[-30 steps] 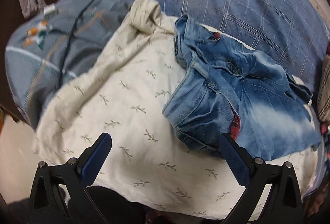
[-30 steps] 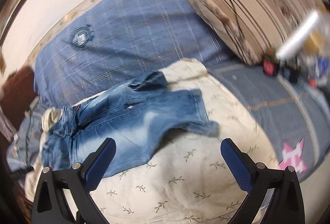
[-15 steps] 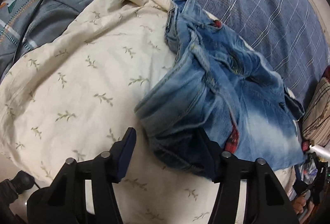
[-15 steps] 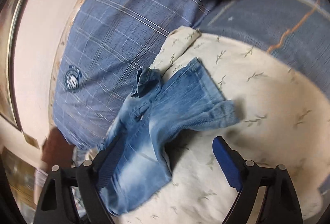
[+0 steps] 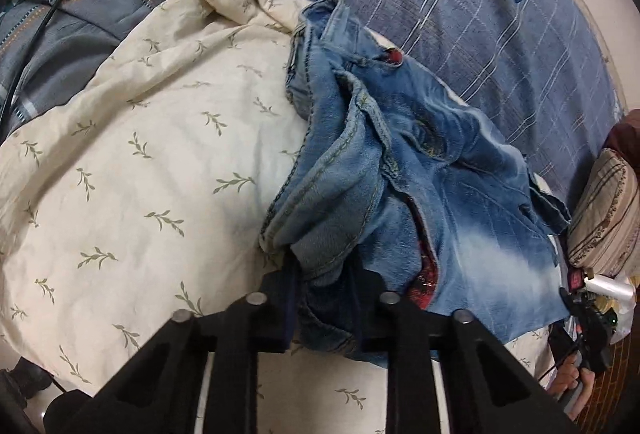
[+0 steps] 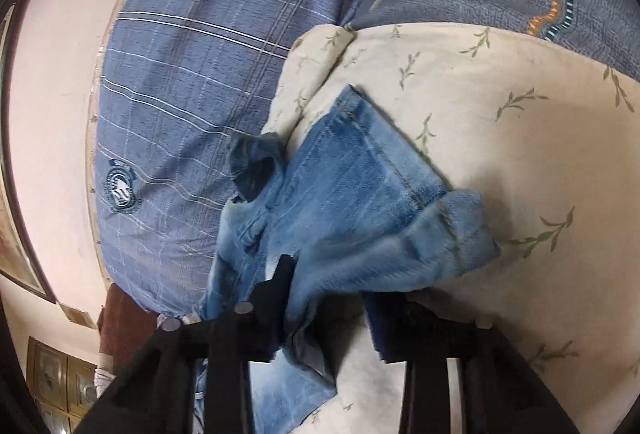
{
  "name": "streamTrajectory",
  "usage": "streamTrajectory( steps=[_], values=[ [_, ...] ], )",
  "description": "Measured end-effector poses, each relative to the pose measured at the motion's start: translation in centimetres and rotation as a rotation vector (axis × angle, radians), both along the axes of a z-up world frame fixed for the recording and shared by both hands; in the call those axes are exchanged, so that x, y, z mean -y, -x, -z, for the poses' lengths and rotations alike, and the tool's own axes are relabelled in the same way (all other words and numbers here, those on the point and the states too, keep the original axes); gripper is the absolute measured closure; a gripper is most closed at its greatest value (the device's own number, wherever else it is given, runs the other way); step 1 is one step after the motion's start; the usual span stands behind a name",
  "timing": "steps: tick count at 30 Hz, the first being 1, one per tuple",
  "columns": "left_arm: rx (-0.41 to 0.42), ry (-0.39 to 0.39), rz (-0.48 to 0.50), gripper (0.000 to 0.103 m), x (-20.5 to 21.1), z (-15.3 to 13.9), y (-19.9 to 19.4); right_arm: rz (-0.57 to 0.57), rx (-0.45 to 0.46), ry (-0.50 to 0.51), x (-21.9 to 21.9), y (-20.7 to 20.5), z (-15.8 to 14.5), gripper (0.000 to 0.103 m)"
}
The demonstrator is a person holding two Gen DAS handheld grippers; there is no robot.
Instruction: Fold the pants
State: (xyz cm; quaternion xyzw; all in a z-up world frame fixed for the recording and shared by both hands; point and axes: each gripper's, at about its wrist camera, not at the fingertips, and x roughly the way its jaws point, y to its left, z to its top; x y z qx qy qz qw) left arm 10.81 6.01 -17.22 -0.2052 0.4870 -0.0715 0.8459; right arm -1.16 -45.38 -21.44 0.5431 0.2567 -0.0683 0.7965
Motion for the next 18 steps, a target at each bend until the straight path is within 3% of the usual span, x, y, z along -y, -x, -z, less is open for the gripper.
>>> streamTrajectory(
  steps=[6,11,18],
  values=[
    [0.047,0.004,0.009,0.091,-0.4,-1.5,0.7,0.002,-0.004,0.111,-0.7,0.6,-1.4,0.091],
    [0.087,0.02,0.002,0.092,-2.0,-3.2,2.0,0.013,-0.002,0.179,-1.1,1.9,-2.2,0.095],
    [0.126,0.023,-0.014,0.092,-4.0,-4.7,3.9,-0.018,0.013,0.063,-0.3,3.7,-1.5,0.094]
  ],
)
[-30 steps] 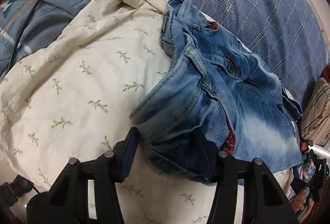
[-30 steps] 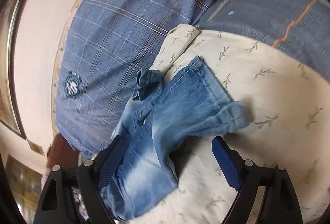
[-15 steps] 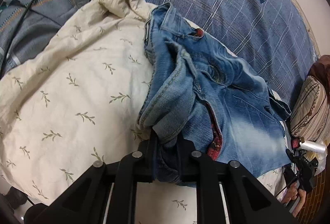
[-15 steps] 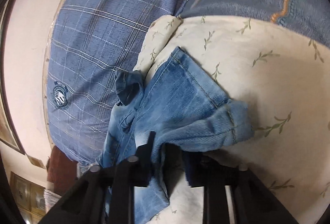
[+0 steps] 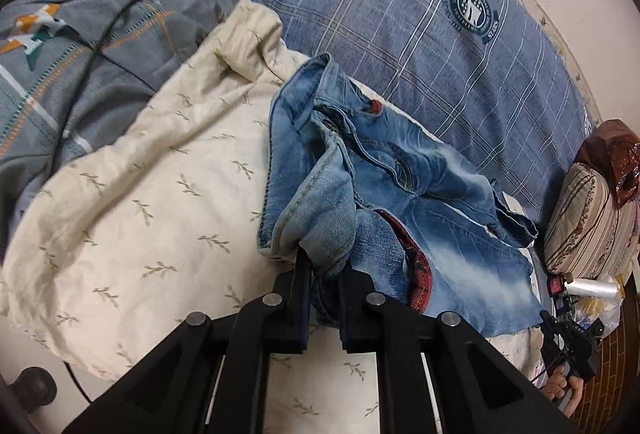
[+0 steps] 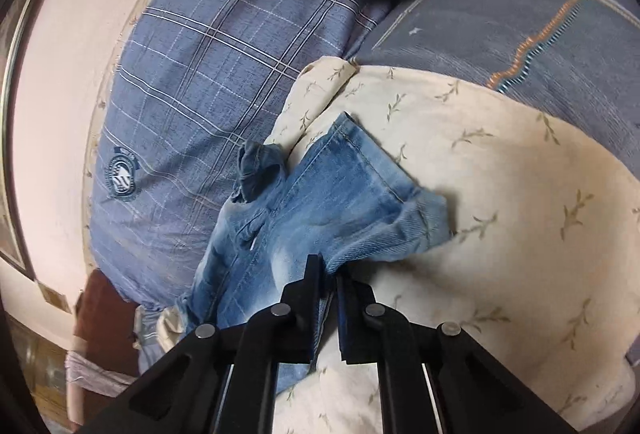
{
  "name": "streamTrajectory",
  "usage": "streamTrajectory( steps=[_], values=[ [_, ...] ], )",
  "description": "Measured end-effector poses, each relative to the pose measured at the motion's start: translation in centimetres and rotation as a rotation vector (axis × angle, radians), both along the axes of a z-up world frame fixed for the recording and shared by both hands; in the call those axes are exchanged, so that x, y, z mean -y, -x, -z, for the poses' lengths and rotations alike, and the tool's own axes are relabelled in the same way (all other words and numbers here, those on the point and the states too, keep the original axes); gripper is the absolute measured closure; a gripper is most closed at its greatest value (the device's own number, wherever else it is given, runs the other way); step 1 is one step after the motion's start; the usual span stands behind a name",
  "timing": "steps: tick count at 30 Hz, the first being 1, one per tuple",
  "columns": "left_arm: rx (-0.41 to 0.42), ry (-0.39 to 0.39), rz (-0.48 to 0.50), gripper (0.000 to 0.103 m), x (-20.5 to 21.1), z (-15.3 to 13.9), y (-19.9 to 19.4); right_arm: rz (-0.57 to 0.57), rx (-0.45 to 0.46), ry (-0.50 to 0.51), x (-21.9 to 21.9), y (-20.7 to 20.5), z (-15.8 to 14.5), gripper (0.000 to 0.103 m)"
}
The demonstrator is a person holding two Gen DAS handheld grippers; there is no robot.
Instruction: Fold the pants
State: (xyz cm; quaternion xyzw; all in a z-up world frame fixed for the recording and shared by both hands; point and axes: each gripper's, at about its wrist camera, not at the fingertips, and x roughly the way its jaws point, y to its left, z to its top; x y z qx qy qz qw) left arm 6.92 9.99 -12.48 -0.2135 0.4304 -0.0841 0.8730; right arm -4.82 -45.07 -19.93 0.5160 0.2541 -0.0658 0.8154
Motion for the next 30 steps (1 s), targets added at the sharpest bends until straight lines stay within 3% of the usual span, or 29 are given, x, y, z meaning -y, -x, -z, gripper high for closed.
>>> streamTrajectory(
  steps=[2,4,5,6,8,11,13,14,15,17,18,22,30],
  values=[
    [-0.001,0.005,-0.004,0.092,-0.4,-0.1,0.3,-0.015,0.01,-0.144,0.7,0.3,1.0,0.091],
    [-0.009,0.0,-0.01,0.092,-0.4,-0.1,0.3,-0.02,0.01,-0.212,1.0,0.6,1.6,0.085],
    [-0.009,-0.001,-0.009,0.092,-0.3,0.0,0.4,-0.017,0.009,-0.216,1.1,0.6,1.7,0.075],
    [-0.007,-0.003,-0.006,0.092,-0.2,-0.1,0.5,-0.011,0.009,-0.213,1.0,0.7,1.7,0.052],
    [-0.001,-0.012,0.0,0.092,-0.1,-0.3,0.7,0.024,0.006,-0.206,1.0,1.0,1.6,0.023],
    [0.007,-0.01,0.004,0.092,-0.5,-0.7,0.8,0.058,0.026,-0.169,1.0,1.0,1.3,0.023],
    [0.007,-0.006,-0.002,0.092,-0.8,-0.8,1.0,0.031,0.033,-0.165,1.3,0.1,1.3,0.03],
    [0.007,-0.004,-0.005,0.092,-0.9,-0.8,1.0,0.024,0.018,-0.154,1.5,-0.3,1.5,0.042],
    [0.004,-0.003,-0.007,0.092,-1.0,-0.8,1.1,0.02,-0.013,-0.129,1.6,-1.0,1.6,0.062],
    [-0.004,-0.002,-0.012,0.092,-1.1,-0.7,1.1,0.022,-0.067,-0.121,1.7,-2.0,2.2,0.089],
    [-0.003,-0.002,-0.013,0.092,-1.2,-0.7,1.2,0.037,-0.085,-0.131,1.8,-2.1,2.5,0.094],
    [0.004,0.0,-0.02,0.092,-1.8,-1.1,1.6,0.075,-0.089,-0.025,1.2,-0.6,1.3,0.098],
    [0.007,0.003,-0.021,0.092,-3.2,-1.3,4.0,0.085,-0.094,0.044,0.1,4.2,-0.6,0.098]
  ],
)
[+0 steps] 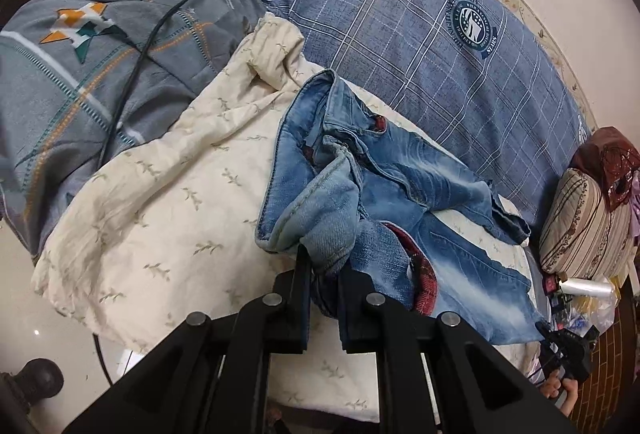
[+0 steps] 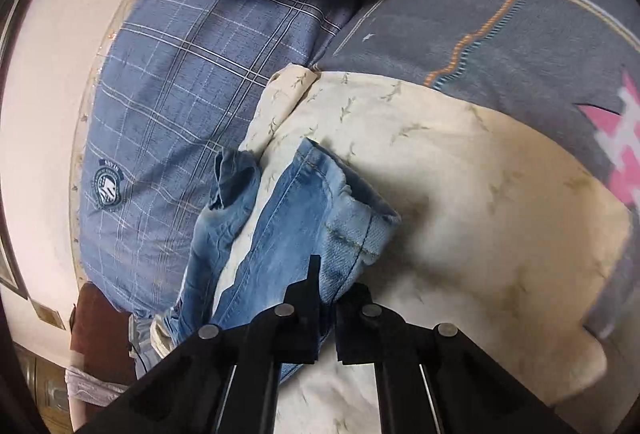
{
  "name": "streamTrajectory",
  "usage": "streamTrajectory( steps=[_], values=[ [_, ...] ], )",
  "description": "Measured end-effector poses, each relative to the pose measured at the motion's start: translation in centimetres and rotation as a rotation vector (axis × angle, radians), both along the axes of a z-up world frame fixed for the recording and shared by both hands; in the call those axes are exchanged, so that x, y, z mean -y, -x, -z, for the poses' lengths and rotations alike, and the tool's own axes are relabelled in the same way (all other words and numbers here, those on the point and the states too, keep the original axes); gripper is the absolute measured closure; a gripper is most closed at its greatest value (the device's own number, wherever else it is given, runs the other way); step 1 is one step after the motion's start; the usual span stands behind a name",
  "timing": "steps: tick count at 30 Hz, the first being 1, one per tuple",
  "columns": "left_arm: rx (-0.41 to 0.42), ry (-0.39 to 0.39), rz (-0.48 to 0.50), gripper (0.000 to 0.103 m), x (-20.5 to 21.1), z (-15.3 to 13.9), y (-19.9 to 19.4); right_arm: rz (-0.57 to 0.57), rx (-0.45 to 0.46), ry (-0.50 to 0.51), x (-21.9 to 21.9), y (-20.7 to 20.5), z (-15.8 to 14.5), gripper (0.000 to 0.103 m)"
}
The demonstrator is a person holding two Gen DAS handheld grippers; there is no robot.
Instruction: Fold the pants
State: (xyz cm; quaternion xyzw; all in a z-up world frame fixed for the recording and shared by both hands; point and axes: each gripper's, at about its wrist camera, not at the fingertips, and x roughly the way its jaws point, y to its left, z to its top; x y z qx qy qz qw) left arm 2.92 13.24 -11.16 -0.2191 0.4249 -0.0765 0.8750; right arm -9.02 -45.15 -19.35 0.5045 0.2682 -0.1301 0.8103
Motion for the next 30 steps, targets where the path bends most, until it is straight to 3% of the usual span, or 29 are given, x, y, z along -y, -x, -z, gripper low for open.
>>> streamTrajectory(
  steps=[6,10,13,16,23,24,28,30],
  values=[
    [-0.032,-0.003,-0.007,0.092,-1.4,1.3,1.6,-0.048,-0.041,-0.011,-1.5,2.3,1.1,0.098],
    [-0.157,0.033,-0.024,0.085,-2.0,3.6,0.9,-0.093,-0.076,-0.205,-0.7,2.6,3.7,0.094],
    [-0.206,0.041,-0.044,0.084,-2.6,4.4,1.1,-0.114,-0.093,-0.279,-0.1,3.2,4.5,0.092],
    [-0.165,-0.033,-0.089,0.084,-3.9,3.0,2.0,-0.147,-0.109,-0.254,0.2,3.9,3.8,0.091],
    [-0.049,-0.052,-0.105,0.083,-5.6,-1.2,3.0,-0.126,-0.086,-0.199,1.9,7.5,1.4,0.09],
    [-0.036,-0.052,-0.093,0.082,-5.1,-1.4,2.9,-0.117,-0.064,-0.191,2.1,7.9,0.7,0.09],
    [-0.005,-0.08,0.008,0.059,-0.8,-2.0,1.8,-0.145,0.016,-0.102,1.2,7.0,-2.8,0.09],
    [-0.012,-0.096,0.064,0.057,1.7,-1.5,1.3,-0.18,0.019,-0.053,-0.1,5.5,-3.9,0.09]
  ],
)
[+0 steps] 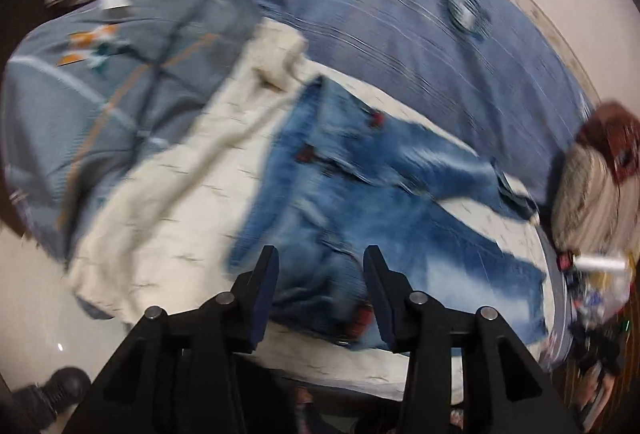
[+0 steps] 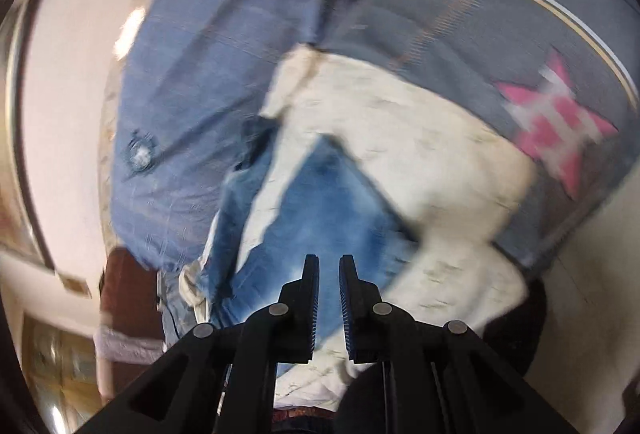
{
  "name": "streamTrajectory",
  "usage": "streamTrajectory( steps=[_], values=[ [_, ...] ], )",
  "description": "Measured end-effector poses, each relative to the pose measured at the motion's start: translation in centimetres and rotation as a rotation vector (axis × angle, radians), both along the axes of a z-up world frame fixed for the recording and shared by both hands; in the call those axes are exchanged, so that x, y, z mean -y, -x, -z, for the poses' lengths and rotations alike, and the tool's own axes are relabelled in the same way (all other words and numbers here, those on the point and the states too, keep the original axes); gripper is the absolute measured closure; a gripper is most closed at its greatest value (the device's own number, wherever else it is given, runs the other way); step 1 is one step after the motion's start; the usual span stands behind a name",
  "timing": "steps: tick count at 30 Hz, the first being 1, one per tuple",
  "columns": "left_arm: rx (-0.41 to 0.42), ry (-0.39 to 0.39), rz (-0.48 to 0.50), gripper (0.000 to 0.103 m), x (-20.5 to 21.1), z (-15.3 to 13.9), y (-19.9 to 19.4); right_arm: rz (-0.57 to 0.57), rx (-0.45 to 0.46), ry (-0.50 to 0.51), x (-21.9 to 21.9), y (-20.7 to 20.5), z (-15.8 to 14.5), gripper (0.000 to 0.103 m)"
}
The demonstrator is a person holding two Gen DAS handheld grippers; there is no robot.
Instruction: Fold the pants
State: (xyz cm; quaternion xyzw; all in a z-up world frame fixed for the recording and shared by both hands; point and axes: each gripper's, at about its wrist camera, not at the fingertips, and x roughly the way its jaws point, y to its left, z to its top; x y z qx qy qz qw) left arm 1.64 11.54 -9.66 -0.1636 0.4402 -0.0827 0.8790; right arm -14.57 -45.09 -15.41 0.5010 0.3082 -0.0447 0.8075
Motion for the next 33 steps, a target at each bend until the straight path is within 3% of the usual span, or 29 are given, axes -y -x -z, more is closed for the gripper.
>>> streamTrajectory(
  steps=[2,6,11,13,18,22,27,30,31,32,33],
  values=[
    [-0.035,-0.018,0.04,0.049,2.3,1.1,-0.8,-0.028,-0.016,0.021,-1.4,-1.9,-0.2,0.09],
    [-0.123,-0.081,0.066,0.045,4.9,3.9,-2.2,-0.057,-0.081,0.038,-2.5,-4.8,1.2,0.09],
    [-0.25,-0.138,0.044,0.034,5.1,7.5,-3.8,-0.069,-0.215,0.038,-2.2,-7.4,4.7,0.09],
    [-0.254,-0.118,0.046,0.033,4.9,8.1,-4.0,-0.064,-0.262,0.02,-1.7,-7.7,6.3,0.09],
    [-0.242,-0.105,0.052,0.031,5.2,8.2,-4.0,-0.078,-0.26,0.008,-1.3,-7.7,6.5,0.092],
    [-0.197,-0.095,0.063,0.031,5.2,6.1,-3.8,-0.11,-0.186,0.017,-2.1,-8.7,4.4,0.09],
    [-0.042,-0.076,0.086,0.028,4.1,1.5,-3.4,-0.161,0.031,0.026,-3.6,-10.5,0.2,0.09],
    [-0.002,-0.095,0.088,0.024,3.1,0.0,-4.8,-0.185,0.163,0.061,-4.8,-11.8,-2.9,0.089],
    [0.003,-0.101,0.074,0.024,2.5,-0.1,-5.5,-0.188,0.19,0.066,-5.3,-12.6,-3.7,0.084],
    [0.002,-0.108,0.05,0.024,1.9,-0.2,-6.3,-0.189,0.204,0.062,-5.6,-13.4,-4.2,0.062],
    [-0.006,-0.111,0.019,0.024,1.2,-0.2,-7.5,-0.184,0.211,0.057,-5.9,-14.0,-4.5,0.023]
  ],
)
